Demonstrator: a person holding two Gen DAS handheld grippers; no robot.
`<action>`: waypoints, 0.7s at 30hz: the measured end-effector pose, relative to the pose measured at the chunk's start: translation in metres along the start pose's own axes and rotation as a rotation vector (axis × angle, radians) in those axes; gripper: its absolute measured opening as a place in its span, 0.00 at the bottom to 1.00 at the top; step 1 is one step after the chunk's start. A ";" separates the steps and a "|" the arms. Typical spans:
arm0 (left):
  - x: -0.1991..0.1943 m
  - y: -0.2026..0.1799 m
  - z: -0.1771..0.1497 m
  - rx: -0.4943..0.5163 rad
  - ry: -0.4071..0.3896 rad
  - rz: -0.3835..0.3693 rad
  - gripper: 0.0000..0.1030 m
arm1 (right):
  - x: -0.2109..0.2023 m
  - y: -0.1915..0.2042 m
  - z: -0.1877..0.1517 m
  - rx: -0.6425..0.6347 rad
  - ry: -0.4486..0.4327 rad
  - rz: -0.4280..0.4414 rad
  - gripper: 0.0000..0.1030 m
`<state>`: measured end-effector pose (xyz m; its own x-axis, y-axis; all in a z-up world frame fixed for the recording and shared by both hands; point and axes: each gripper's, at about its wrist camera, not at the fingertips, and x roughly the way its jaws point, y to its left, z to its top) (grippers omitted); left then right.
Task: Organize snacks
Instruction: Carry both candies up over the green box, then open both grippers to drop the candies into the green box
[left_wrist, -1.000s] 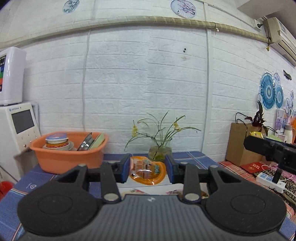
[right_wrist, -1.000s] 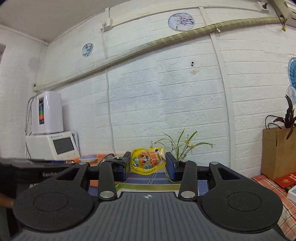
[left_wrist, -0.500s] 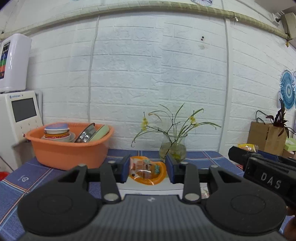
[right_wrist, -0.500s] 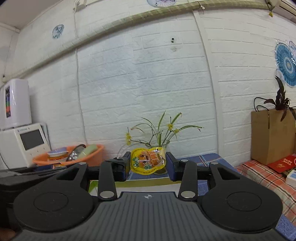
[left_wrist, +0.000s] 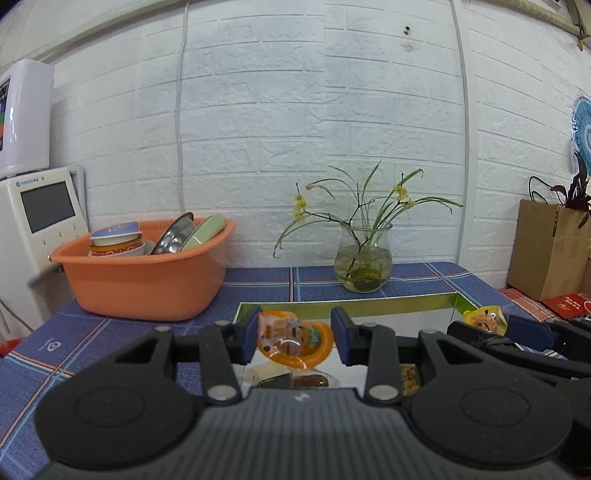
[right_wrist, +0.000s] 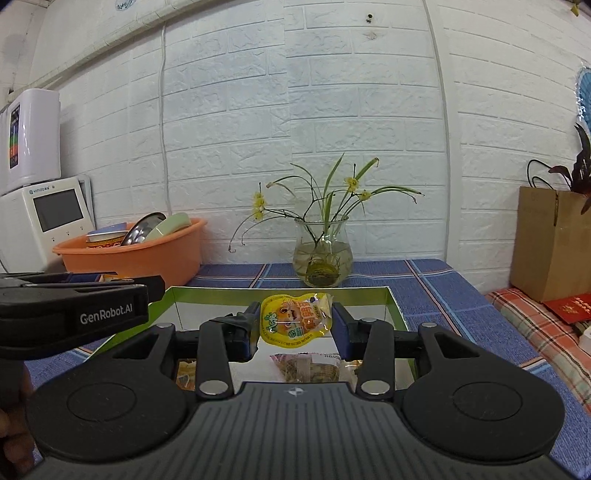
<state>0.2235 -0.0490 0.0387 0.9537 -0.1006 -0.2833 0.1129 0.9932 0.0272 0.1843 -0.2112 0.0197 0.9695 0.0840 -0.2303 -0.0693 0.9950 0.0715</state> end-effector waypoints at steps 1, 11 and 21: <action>0.000 0.000 0.000 0.000 0.001 0.001 0.36 | 0.001 -0.001 0.000 0.002 0.001 -0.002 0.68; 0.006 0.007 -0.003 0.002 0.003 0.076 0.38 | 0.000 0.006 -0.004 -0.062 -0.007 0.062 0.71; 0.009 0.007 -0.006 0.007 0.018 0.077 0.38 | 0.000 0.010 -0.007 -0.069 -0.021 0.047 0.68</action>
<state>0.2315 -0.0426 0.0310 0.9545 -0.0229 -0.2972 0.0413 0.9976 0.0560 0.1819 -0.2014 0.0138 0.9694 0.1302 -0.2082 -0.1301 0.9914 0.0141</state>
